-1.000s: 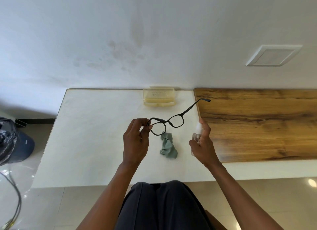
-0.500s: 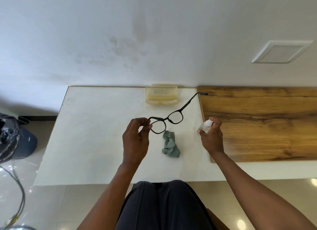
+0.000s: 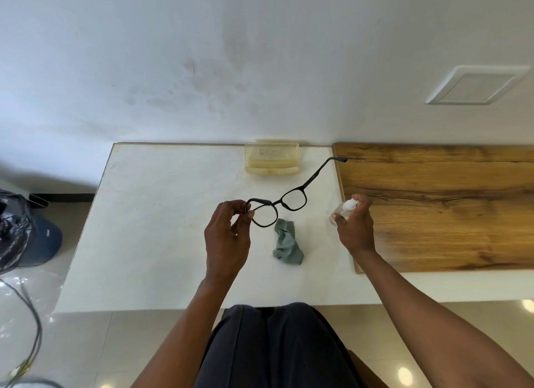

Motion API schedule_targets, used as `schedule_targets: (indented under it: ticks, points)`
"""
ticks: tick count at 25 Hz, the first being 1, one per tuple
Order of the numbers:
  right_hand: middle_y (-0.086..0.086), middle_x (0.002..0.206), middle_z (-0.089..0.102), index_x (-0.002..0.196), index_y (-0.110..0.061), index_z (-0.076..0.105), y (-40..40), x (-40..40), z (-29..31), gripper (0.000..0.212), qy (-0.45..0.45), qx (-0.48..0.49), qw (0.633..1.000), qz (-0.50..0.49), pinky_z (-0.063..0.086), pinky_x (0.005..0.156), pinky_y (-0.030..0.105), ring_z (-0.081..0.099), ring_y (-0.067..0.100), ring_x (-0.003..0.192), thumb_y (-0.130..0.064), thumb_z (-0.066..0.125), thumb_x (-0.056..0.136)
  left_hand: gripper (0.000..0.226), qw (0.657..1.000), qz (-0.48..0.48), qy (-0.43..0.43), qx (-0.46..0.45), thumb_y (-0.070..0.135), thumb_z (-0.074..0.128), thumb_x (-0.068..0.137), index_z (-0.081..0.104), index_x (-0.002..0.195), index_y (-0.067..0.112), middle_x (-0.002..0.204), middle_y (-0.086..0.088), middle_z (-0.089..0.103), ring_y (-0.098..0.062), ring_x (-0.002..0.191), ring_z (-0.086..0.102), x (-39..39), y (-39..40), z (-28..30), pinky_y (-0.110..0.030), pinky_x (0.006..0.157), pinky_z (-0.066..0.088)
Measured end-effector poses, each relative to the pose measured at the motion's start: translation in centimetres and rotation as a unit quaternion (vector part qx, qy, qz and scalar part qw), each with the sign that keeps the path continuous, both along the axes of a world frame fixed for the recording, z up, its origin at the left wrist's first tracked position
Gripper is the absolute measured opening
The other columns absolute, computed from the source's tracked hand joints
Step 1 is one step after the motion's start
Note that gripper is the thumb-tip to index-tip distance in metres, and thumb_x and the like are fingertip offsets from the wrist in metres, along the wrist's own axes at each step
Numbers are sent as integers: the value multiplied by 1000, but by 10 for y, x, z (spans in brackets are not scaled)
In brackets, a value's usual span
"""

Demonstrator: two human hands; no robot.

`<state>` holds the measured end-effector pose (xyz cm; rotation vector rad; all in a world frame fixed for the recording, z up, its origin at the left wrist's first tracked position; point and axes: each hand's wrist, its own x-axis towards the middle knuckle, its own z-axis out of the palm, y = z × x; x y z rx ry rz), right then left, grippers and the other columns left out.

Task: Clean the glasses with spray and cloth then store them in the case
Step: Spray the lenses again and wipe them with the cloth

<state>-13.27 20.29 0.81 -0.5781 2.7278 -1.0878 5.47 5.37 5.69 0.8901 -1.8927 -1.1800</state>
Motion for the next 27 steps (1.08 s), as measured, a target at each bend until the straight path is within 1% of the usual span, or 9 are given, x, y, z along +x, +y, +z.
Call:
schedule_targets:
  ticks: [6,9,12,14,15,18,20,24,27]
  points:
    - [25,123,46,125,2,31,3,2,-5,54,9,8,1000,-9,48,83,38,53,36,105,4,63,81,8,1000,4,5,10,0,61,85,59,90,6,93,-9,65,-4,87,58,-1,1,1,-15,68,52]
    - [26,125,42,128,-10,25,5,3,-11,63,20,3,1000,-17,48,84,43,49,39,109,1,65,80,8,1000,3,9,10,-1,61,85,59,91,5,93,-9,65,-5,88,58,-1,1,2,-14,69,52]
    - [31,118,44,116,-17,29,6,12,-16,55,177,24,983,-50,42,82,45,40,39,108,-12,68,77,9,1000,10,2,4,-2,62,84,60,91,4,92,-8,65,-4,86,58,-1,1,1,-9,68,48]
    - [28,110,49,111,-12,37,3,23,-13,39,266,17,962,-53,37,79,39,38,31,102,-24,57,80,9,1000,16,-6,-3,-3,62,83,60,91,2,92,-8,65,-1,85,57,-1,0,2,-6,67,46]
    - [25,105,52,108,-12,41,0,30,-12,33,278,7,960,-37,36,77,37,40,29,98,-27,52,82,9,1000,18,-9,-6,-4,62,83,61,91,1,91,-8,65,2,85,56,-1,1,3,-4,67,44]
    - [15,87,61,95,-9,56,-10,46,-14,29,222,16,975,30,39,68,37,54,33,81,-32,42,85,9,1000,23,-12,-6,-5,62,83,61,90,0,89,-7,63,8,84,55,-1,1,5,-1,67,40]
    - [10,81,65,85,-9,62,-18,51,-19,37,141,88,984,71,36,68,37,58,33,78,-37,38,89,9,1000,26,-15,-4,-5,62,83,61,90,0,89,-7,64,9,84,55,-1,0,5,-1,67,40]
    - [7,97,67,93,-11,63,-36,49,-24,31,-45,204,976,60,31,76,34,57,29,95,-32,42,95,9,1000,28,-12,3,-5,62,83,61,91,0,90,-8,64,9,85,55,0,-2,5,-1,68,40]
    - [5,106,65,101,-13,64,-48,48,-24,26,-89,229,968,40,33,79,33,55,28,102,-28,43,95,9,999,33,-16,4,-6,61,83,61,90,-1,90,-8,64,10,85,55,1,-3,3,0,68,39]
